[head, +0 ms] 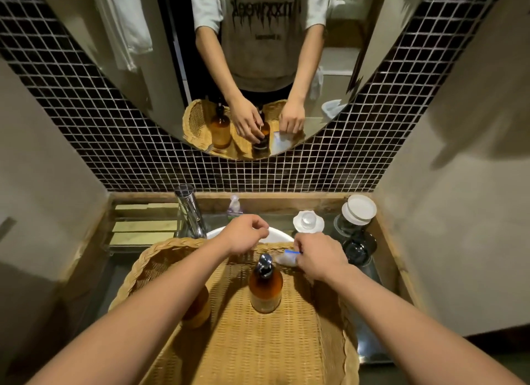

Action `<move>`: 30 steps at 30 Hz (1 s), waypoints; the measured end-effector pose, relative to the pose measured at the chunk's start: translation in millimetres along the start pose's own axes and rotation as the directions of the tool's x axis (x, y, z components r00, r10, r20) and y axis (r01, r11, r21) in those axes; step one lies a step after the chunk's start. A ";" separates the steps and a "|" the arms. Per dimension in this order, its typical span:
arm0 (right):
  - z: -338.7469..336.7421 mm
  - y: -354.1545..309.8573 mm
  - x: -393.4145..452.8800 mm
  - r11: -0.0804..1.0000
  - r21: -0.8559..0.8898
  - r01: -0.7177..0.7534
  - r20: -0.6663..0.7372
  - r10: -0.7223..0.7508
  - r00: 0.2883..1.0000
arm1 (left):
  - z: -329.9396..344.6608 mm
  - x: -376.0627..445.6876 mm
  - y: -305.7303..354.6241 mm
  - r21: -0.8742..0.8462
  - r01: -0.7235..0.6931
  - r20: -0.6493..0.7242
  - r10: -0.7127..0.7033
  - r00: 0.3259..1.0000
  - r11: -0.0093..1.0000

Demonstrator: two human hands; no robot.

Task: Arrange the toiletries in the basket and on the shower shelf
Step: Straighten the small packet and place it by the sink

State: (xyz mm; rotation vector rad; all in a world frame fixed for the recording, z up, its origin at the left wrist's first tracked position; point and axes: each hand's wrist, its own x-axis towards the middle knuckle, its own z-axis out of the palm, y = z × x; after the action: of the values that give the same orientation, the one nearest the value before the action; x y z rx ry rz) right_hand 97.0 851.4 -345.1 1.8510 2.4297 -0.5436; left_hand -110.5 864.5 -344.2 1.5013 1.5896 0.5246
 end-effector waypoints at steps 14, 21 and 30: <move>-41.0 20.2 24.9 0.951 0.263 0.161 -0.269 -0.089 0.959 | -13.5 33.6 18.7 0.026 0.004 0.102 -0.007 0.995 1.000; -31.9 29.6 61.1 0.929 0.319 0.186 -0.256 -0.104 0.961 | -4.8 55.6 12.9 0.253 -0.195 0.190 0.149 0.970 0.947; -2.5 49.3 111.9 0.925 0.339 0.172 -0.130 -0.135 0.982 | 8.8 103.7 -7.9 0.279 -0.194 0.185 0.146 0.972 0.941</move>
State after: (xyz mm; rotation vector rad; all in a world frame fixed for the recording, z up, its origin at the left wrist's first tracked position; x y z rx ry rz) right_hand 111.6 967.1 -381.9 1.8529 2.7120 -0.9716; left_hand -97.8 959.3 -386.0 1.8695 1.4641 0.2568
